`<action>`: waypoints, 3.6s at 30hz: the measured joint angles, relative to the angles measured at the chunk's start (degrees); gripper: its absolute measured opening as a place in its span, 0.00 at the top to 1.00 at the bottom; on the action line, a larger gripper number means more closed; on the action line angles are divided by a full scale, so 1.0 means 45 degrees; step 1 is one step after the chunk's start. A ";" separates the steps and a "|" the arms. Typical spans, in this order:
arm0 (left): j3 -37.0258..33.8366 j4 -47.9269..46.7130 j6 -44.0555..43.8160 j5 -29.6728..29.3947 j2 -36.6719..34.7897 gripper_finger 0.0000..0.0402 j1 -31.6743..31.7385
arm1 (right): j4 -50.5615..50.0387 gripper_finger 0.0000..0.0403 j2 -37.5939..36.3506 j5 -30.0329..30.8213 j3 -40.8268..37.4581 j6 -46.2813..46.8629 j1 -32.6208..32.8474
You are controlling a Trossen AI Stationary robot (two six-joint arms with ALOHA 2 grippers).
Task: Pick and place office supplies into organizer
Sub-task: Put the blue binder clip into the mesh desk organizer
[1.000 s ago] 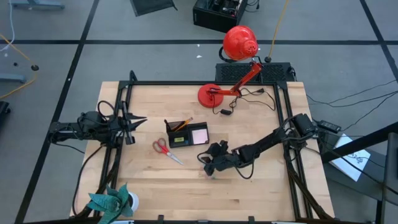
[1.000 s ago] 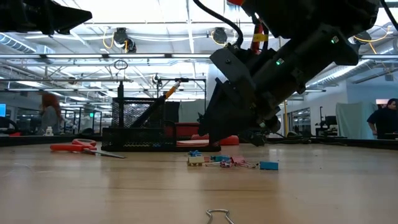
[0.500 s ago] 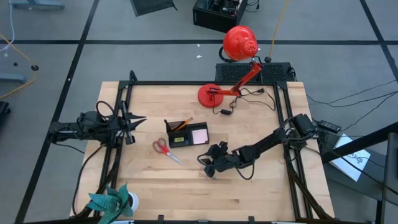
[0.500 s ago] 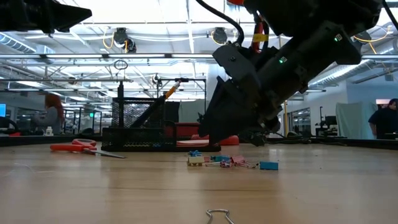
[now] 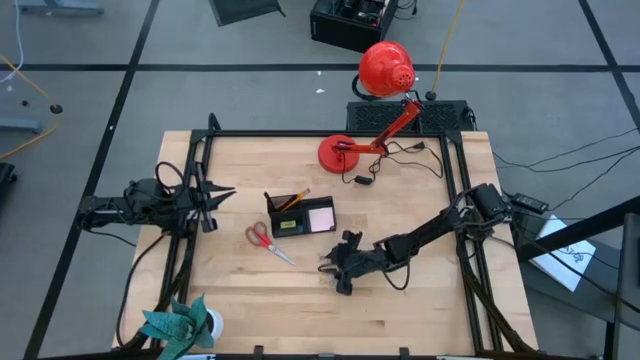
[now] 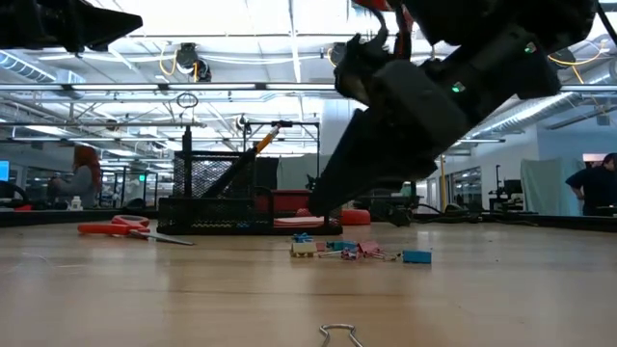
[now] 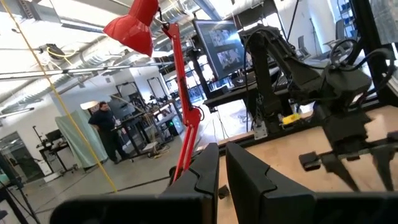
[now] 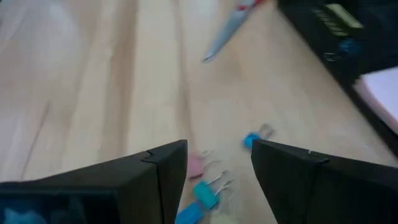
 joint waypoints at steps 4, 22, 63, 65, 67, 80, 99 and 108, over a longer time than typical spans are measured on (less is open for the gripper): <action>0.0000 -0.0274 -0.0184 0.0001 -0.0004 0.91 0.0000 | 0.0008 0.57 0.0000 0.0852 0.0000 -0.0598 0.0128; 0.0000 -0.0323 -0.0479 0.0005 0.0000 0.91 0.0000 | 0.1673 0.57 -0.0044 -0.1302 0.0000 -0.3518 0.0360; 0.0005 -0.0367 -0.0499 0.0005 0.0000 0.91 0.0000 | -0.3460 0.57 -0.0899 -0.1358 -0.0010 -0.1484 0.1477; 0.0005 -0.0367 -0.0499 0.0005 -0.0002 0.91 0.0000 | -0.3508 0.57 -0.0899 -0.1542 -0.0010 -0.1488 0.1481; 0.0005 -0.0367 -0.0499 0.0002 -0.0005 0.91 0.0000 | -0.3465 0.57 -0.0899 -0.1984 -0.0010 -0.1369 0.1481; 0.0005 -0.0369 -0.0489 0.0002 0.0000 0.91 0.0000 | -0.3211 0.57 -0.0899 -0.0663 -0.0010 -0.1211 0.1530; 0.0005 -0.0416 -0.0494 0.0002 -0.0004 0.91 0.0000 | 0.0332 0.57 -0.0918 -0.1019 -0.2118 -0.0497 0.1511; 0.0005 -0.0416 -0.0494 0.0001 0.0000 0.91 0.0000 | 0.0706 0.57 -0.0913 -0.1138 -0.2123 -0.0594 0.1447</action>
